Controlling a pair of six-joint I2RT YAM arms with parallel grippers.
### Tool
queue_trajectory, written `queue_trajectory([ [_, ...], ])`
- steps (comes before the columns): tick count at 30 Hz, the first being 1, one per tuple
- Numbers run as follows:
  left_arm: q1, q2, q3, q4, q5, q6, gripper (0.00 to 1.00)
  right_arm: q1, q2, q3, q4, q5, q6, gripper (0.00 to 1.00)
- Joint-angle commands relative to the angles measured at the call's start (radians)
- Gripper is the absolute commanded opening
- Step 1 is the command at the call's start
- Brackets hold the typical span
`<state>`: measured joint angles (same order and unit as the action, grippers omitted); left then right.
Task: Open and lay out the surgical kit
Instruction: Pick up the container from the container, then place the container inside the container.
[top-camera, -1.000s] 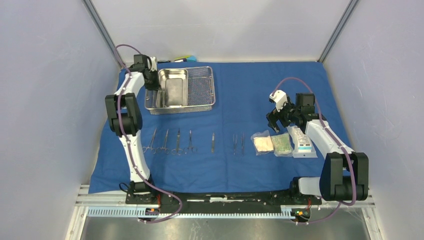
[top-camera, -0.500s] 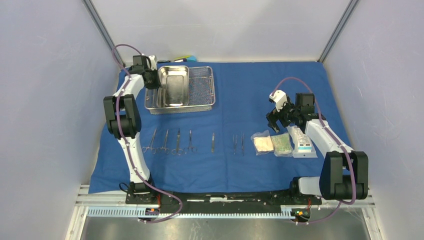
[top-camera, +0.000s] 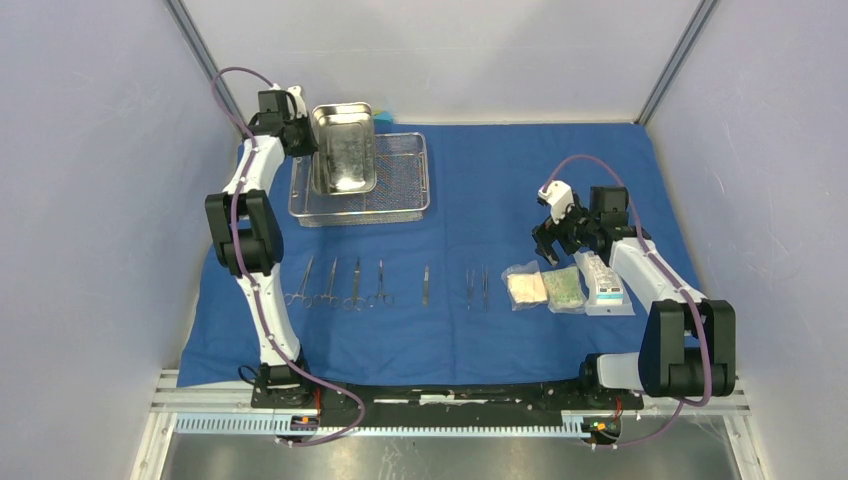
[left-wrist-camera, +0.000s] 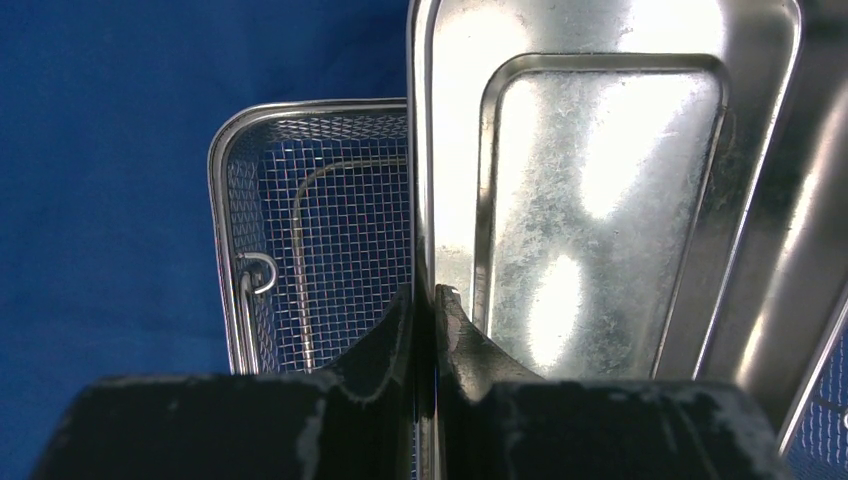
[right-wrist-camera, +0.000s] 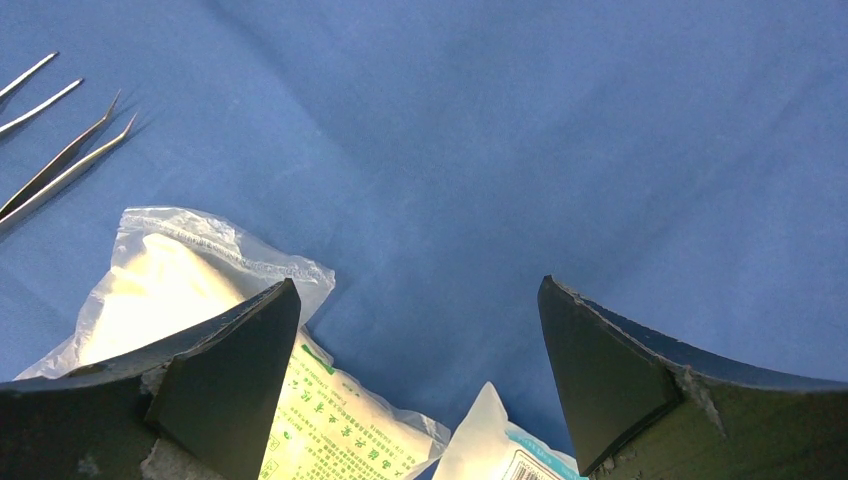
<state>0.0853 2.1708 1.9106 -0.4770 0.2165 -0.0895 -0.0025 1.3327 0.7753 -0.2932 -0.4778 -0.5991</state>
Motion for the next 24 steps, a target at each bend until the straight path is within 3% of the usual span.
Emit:
queue_trajectory([
  [1,-0.002,-0.021,0.006,0.037,0.005,-0.011,0.02,-0.004,0.007,0.008,0.031,-0.010,0.003,0.97],
  [12,0.002,-0.044,-0.022,-0.084,-0.060,0.164,0.02,-0.003,-0.003,0.002,0.029,-0.010,0.004,0.97],
  [24,0.009,0.096,0.121,-0.253,-0.142,0.219,0.02,-0.002,-0.019,-0.004,0.029,-0.010,0.007,0.97],
])
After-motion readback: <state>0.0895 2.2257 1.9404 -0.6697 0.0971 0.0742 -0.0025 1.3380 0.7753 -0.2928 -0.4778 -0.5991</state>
